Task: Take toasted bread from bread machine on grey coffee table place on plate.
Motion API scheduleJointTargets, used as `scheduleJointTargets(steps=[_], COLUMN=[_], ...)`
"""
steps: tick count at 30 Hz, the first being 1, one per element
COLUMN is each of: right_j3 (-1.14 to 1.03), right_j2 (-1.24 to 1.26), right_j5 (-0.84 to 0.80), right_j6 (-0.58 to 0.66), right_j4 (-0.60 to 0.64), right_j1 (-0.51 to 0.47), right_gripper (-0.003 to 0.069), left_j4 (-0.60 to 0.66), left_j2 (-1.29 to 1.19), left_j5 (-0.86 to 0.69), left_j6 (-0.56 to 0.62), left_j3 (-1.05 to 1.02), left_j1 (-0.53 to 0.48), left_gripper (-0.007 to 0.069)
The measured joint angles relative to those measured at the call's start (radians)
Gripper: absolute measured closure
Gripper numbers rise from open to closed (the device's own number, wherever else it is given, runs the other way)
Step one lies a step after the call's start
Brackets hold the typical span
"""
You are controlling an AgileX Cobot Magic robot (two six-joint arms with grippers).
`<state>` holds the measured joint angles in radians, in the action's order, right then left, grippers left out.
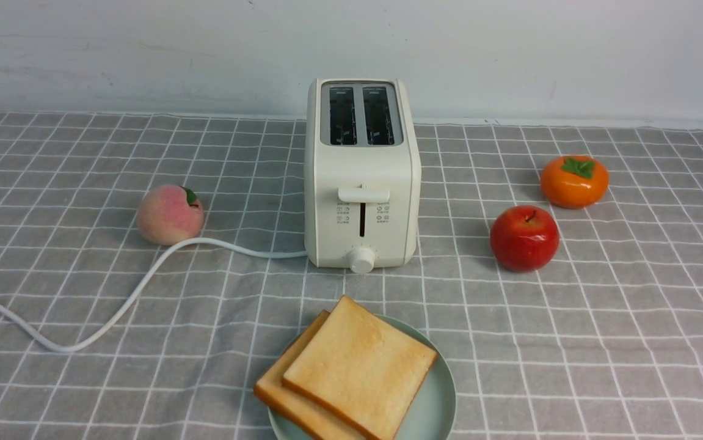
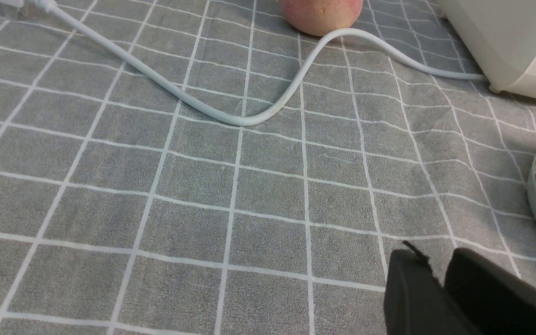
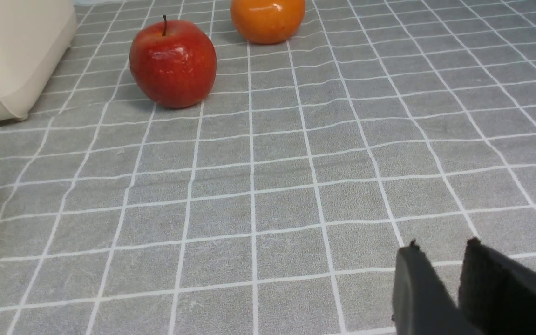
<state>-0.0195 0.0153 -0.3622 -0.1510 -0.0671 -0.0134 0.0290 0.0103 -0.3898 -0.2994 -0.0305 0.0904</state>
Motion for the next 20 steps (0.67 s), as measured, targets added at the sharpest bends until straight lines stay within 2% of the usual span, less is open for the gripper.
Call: scheduleJointTargets(steps=[20], right_j3=[0.000], right_j2=[0.000], right_j5=[0.000], right_j6=[0.000], right_j4=[0.000], right_j1=[0.000], right_gripper=[0.0481], left_j4=[0.000], left_j2=[0.000], left_j5=[0.000], left_j6=[0.000], left_j3=[0.000], left_j1=[0.000], left_gripper=[0.0501])
